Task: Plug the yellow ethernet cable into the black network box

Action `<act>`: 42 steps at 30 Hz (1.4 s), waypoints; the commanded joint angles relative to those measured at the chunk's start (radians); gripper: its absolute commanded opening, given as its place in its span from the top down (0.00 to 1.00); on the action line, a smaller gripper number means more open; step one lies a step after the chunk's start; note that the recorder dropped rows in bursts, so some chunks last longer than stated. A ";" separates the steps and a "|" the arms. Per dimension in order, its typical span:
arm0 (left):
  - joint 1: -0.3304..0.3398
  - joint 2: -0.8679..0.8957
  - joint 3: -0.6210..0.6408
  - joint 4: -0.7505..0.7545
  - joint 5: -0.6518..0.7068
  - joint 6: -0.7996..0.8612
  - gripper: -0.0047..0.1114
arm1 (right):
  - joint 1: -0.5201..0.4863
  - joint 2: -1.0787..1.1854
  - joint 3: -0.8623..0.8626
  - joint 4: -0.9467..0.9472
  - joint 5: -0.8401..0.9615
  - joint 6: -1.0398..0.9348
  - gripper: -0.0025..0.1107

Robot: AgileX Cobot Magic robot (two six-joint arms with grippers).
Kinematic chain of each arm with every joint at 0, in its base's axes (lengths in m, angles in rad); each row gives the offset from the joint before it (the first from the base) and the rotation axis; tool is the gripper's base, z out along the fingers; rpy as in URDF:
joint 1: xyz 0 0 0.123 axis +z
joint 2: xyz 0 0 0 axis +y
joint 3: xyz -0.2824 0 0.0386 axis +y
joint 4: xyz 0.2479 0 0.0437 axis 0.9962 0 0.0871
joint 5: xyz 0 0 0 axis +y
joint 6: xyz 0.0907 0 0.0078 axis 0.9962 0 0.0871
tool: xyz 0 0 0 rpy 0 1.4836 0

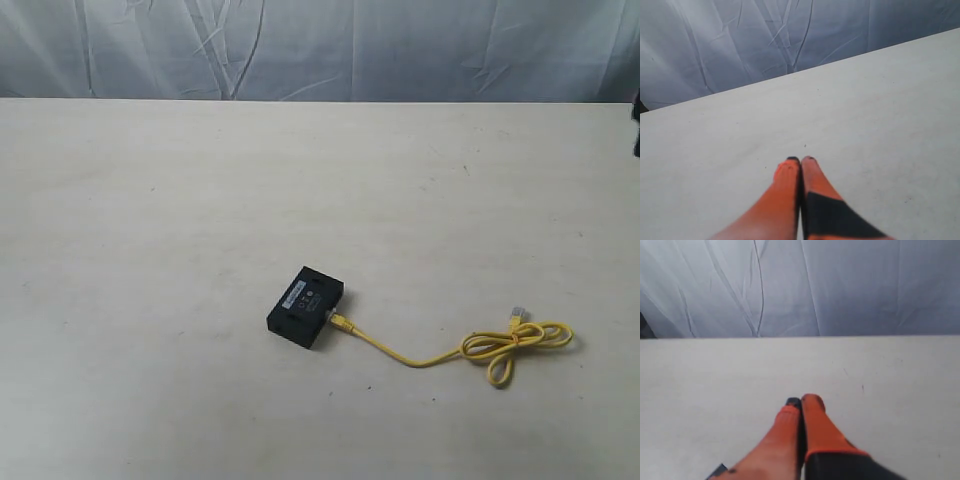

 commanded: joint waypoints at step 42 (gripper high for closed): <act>0.001 -0.007 0.006 -0.006 -0.011 -0.006 0.96 | -0.170 -0.657 0.598 -0.027 0.048 -0.070 0.98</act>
